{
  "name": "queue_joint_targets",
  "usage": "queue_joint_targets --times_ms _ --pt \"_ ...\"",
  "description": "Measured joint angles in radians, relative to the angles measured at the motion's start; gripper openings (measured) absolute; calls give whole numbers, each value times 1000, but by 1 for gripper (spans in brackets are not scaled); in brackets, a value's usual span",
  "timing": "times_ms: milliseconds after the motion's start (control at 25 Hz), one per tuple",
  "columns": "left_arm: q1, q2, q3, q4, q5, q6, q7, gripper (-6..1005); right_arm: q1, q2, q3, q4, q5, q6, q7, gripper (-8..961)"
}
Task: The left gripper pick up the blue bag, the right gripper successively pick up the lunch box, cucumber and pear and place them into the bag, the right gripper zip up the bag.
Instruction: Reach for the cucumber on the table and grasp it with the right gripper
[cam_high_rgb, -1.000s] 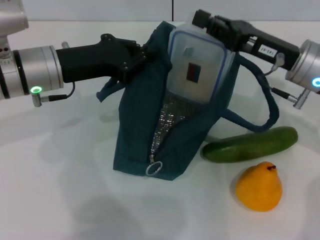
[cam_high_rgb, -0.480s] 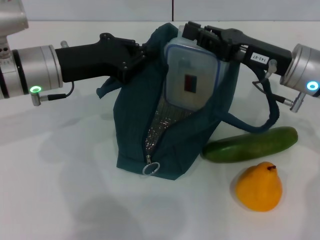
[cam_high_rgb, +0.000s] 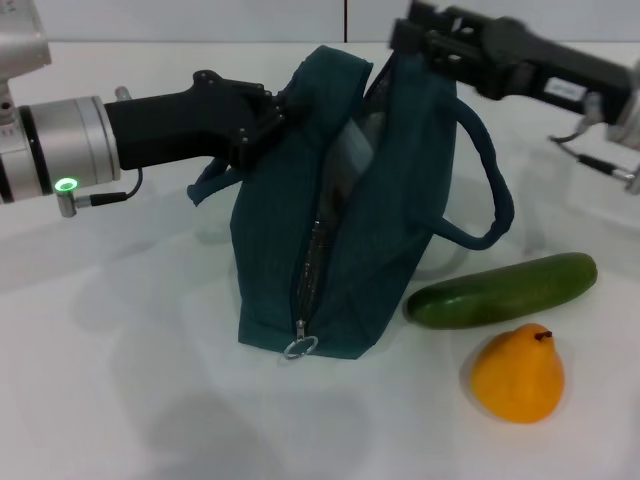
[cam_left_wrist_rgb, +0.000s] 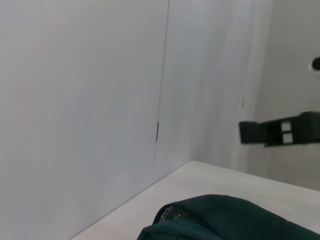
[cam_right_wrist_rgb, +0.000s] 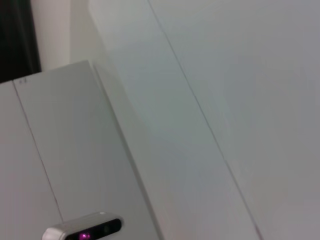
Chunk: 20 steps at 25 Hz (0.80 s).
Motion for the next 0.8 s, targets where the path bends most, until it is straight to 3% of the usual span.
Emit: queue_joint_targets --times_ms 120,200,320,440,480,520,640,800 --pt "6 0 -1 0 -2 0 0 65 -95 -18 -65 -213 -23 15 80 561" --pt "10 0 -3 -1 -7 -4 0 65 -141 -32 -85 -358 -106 25 160 595" --pt "14 0 -5 -10 -11 -30 -3 65 -153 -48 -65 -532 -299 26 298 647" --pt "6 -1 -5 -37 -12 -47 7 66 -111 -83 -53 -613 -479 -22 432 667" --pt "-7 -2 -5 -59 -16 -53 6 66 -70 -107 -53 -628 -568 -76 487 668" --pt "-7 -2 -5 -59 -16 -53 6 66 -70 -107 -53 -628 -568 -76 487 670" --pt "-24 -4 -4 -105 -57 -68 7 66 5 -141 -52 -633 -719 -170 541 679" --pt "-33 -4 -3 -141 -93 -75 11 66 46 -146 -60 -632 -818 -191 551 705"
